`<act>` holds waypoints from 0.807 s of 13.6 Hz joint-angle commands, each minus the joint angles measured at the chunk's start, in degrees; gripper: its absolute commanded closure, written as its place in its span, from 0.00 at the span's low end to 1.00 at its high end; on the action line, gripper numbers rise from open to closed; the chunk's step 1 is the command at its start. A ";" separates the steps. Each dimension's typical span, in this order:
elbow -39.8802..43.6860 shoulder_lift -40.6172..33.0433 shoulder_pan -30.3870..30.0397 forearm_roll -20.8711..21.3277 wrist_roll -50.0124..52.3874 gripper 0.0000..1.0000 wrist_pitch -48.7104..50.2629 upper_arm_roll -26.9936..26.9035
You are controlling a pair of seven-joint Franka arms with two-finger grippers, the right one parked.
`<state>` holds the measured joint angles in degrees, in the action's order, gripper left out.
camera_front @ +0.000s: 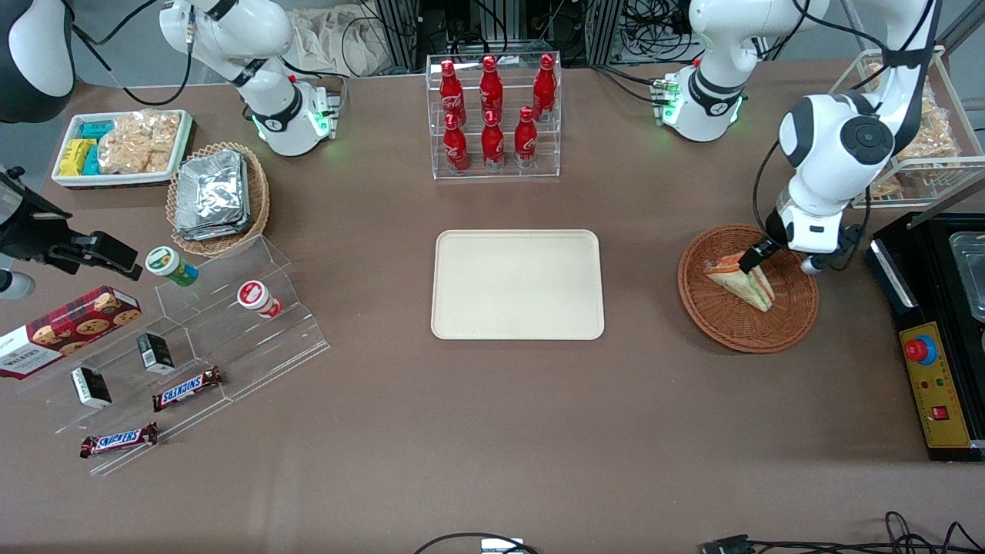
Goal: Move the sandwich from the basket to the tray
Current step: 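Lower the open left gripper around the sandwich's upright edge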
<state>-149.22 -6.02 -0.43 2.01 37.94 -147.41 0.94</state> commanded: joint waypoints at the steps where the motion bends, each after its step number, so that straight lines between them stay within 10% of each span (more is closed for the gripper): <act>1: -1.16 1.80 -0.18 0.63 2.31 0.00 -4.10 0.21; 10: -2.74 8.48 -0.18 0.54 3.02 0.00 -13.60 0.12; 11: -2.74 8.75 -0.18 0.54 3.02 0.11 -13.69 0.12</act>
<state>-151.30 2.63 -0.43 2.01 39.77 -159.28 0.94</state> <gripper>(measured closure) 0.000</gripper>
